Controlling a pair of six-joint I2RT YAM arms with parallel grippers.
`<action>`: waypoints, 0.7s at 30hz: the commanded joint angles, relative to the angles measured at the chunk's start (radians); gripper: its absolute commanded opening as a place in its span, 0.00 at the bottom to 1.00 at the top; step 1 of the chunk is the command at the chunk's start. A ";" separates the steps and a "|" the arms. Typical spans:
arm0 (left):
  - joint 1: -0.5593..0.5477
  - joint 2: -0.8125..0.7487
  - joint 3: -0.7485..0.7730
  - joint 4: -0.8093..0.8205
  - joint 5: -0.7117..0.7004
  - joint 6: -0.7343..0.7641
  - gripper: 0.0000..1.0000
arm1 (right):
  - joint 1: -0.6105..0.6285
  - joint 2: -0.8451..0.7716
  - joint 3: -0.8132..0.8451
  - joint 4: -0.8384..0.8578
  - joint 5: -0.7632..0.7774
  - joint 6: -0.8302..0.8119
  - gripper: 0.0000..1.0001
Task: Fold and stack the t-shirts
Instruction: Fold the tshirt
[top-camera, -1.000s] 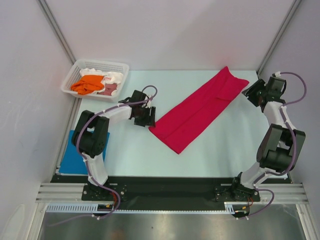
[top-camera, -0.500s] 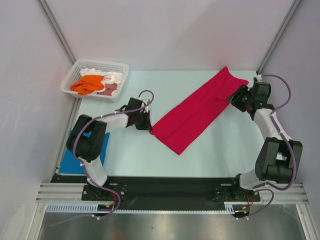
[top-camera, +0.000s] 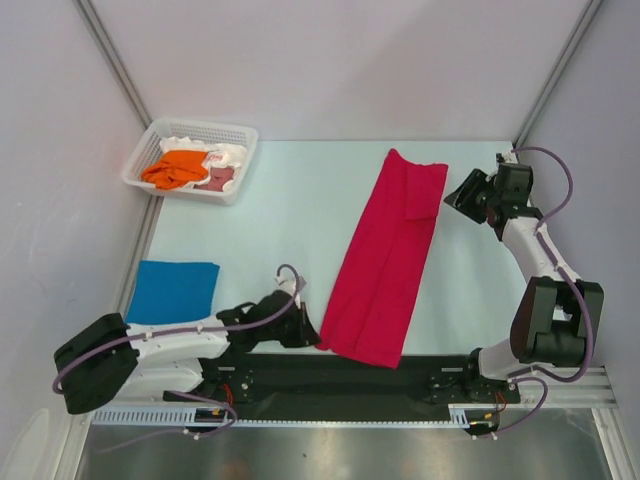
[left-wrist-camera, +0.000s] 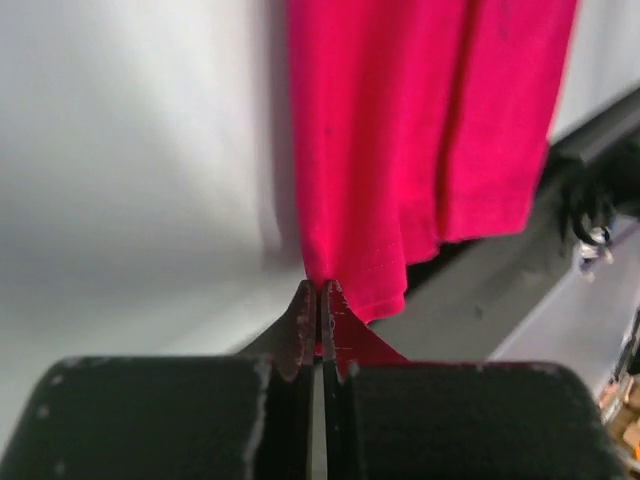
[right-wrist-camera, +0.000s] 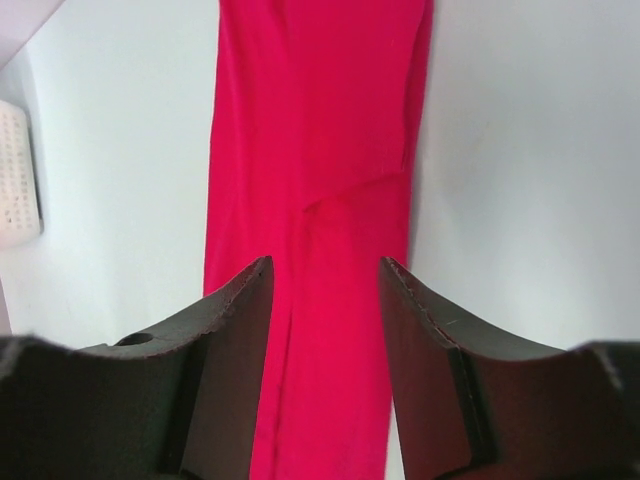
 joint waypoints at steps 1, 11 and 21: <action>-0.203 -0.020 0.025 0.046 -0.230 -0.273 0.00 | 0.030 0.027 0.009 0.026 0.001 -0.016 0.51; -0.359 0.013 0.102 -0.086 -0.313 -0.224 0.40 | 0.225 0.248 0.179 0.104 0.102 0.029 0.51; -0.295 -0.386 0.200 -0.418 -0.478 -0.003 0.63 | 0.294 0.663 0.591 0.133 0.186 0.054 0.48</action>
